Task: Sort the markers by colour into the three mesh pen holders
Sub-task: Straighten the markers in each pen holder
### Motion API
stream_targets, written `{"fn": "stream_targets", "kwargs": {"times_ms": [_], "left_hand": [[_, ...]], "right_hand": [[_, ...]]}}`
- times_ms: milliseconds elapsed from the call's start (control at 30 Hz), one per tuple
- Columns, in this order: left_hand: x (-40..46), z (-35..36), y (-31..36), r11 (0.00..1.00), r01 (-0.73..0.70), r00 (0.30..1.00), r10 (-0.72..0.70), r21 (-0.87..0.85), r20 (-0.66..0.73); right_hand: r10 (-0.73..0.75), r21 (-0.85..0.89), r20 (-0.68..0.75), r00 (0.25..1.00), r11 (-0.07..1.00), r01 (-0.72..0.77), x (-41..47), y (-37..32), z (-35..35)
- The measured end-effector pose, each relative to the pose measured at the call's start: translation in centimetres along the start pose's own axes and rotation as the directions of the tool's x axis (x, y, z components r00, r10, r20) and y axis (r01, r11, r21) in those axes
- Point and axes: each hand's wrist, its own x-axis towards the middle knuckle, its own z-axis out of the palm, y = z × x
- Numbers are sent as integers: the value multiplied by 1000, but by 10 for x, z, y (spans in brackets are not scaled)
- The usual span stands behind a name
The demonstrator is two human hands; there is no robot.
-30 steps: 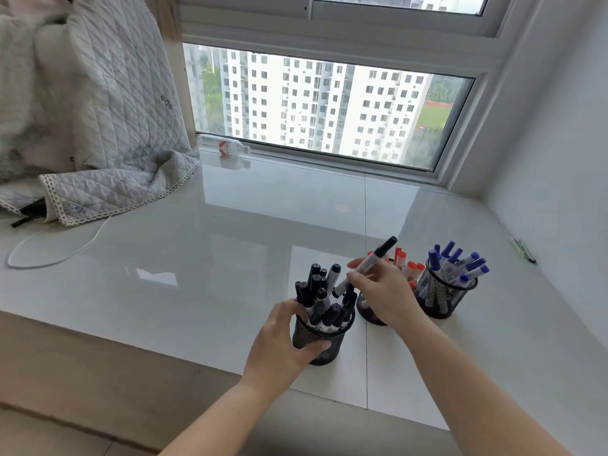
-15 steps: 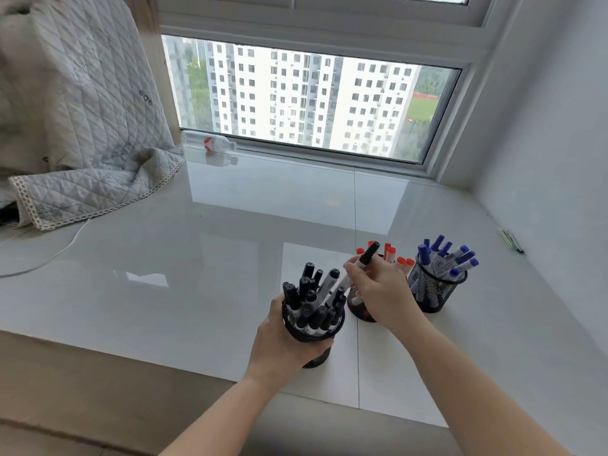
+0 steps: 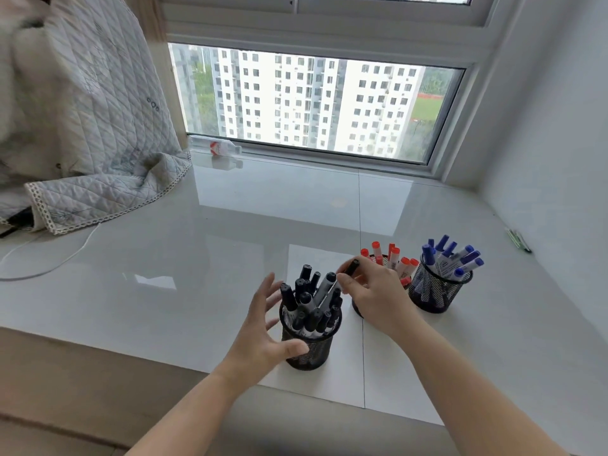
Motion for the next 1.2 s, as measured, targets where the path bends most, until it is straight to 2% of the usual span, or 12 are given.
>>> {"fn": "stream_targets", "kwargs": {"times_ms": [100, 167, 233, 300, 400, 500, 667, 767, 900, 1033, 1133, 1200], "left_hand": [[13, -15, 31, 989, -148, 967, 144, -1, -212], [32, -20, 55, 970, -200, 942, 229, 139, -246], [53, -20, 77, 919, -230, 961, 266, 320, -73], [72, -14, 92, 803, -283, 958, 208, 524, 199], [94, 0, 98, 465, -442, 879, 52, 767, 475], [106, 13, 102, 306, -510, 830, -69, 804, 553], [114, 20, 102, 227, -506, 829, -140, 832, 542], [112, 14, 112, 277, -467, 861, -75, 840, 503], [100, -18, 147, 481, -392, 918, 152, 784, 365], [83, -59, 163, 695, -280, 950, 299, 662, 87], [75, -78, 149, 902, -124, 939, 242, 414, -245], [70, -82, 134, 994, -50, 912, 84, 92, -402]], "right_hand": [[-20, -3, -22, 1000, 1000, 20, -1, -2, 1], [-33, -19, -33, 999, 999, 32, -4, -2, 2], [-27, -31, -25, 999, 999, 27, -8, -1, 4], [-18, -45, -28, 999, 999, 17, -10, 0, 7], [-34, -123, -30, 999, 992, 30, -12, 2, 13], [-34, -212, -26, 999, 977, 28, -15, 5, 18], [72, -139, 48, 996, 988, -65, -14, 7, 18], [93, -143, 62, 994, 986, -83, -11, 5, 14], [-22, -96, -71, 997, 995, 15, -3, -9, 3], [-103, -171, 183, 978, 976, 135, 5, -27, 3], [-104, -327, 314, 944, 921, 210, 11, -38, 3], [-120, -367, 378, 918, 891, 268, 14, -44, 3]]}}
